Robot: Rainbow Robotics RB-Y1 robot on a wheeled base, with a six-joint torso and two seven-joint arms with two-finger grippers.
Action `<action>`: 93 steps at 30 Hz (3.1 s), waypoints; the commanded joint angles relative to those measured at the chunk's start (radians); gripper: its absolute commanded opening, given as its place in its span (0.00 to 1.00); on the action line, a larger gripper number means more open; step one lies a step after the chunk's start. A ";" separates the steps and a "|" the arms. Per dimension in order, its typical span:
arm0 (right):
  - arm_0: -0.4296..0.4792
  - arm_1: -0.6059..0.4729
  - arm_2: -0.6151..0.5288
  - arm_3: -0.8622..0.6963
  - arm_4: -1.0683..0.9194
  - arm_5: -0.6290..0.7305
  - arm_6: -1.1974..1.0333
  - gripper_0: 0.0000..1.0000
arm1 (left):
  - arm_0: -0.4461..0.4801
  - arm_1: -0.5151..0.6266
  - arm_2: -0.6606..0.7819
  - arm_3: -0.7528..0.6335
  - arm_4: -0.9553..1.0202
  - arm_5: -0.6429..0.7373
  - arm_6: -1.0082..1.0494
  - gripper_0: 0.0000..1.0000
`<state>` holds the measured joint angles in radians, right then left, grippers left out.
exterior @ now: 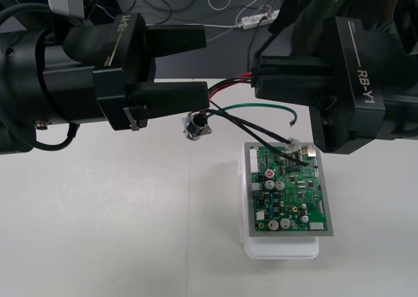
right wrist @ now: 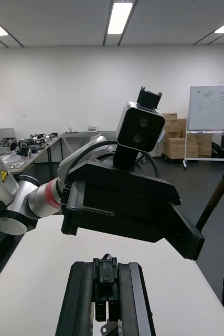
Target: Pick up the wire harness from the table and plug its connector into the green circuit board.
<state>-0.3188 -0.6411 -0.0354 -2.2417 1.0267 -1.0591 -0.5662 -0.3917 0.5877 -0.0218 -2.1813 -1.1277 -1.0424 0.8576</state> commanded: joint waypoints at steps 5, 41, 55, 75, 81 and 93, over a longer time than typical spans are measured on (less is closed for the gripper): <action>0.012 0.014 -0.034 -0.030 0.003 0.011 0.011 0.00 | -0.041 -0.035 -0.064 -0.034 0.031 0.054 -0.120 0.93; 0.014 0.014 -0.034 -0.035 -0.005 0.007 0.011 0.00 | -0.052 -0.135 -0.102 -0.031 -0.038 0.054 -0.236 0.93; 0.012 0.014 -0.035 -0.035 -0.005 0.004 0.011 0.00 | -0.035 -0.134 -0.102 -0.031 -0.009 0.054 -0.250 0.93; 0.012 0.014 -0.034 -0.035 -0.010 0.002 0.011 0.00 | -0.032 -0.131 -0.102 -0.032 -0.007 0.054 -0.250 0.00; 0.012 0.014 -0.035 -0.035 -0.010 0.001 0.011 0.00 | -0.032 -0.131 -0.102 -0.032 0.003 0.054 -0.249 0.00; 0.012 0.014 -0.035 -0.035 -0.010 -0.001 0.011 0.00 | -0.032 -0.131 -0.102 -0.032 0.011 0.054 -0.253 0.00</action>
<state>-0.3143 -0.6405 -0.0405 -2.2462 1.0261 -1.0595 -0.5662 -0.4097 0.4725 -0.1078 -2.1843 -1.1364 -1.0387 0.6311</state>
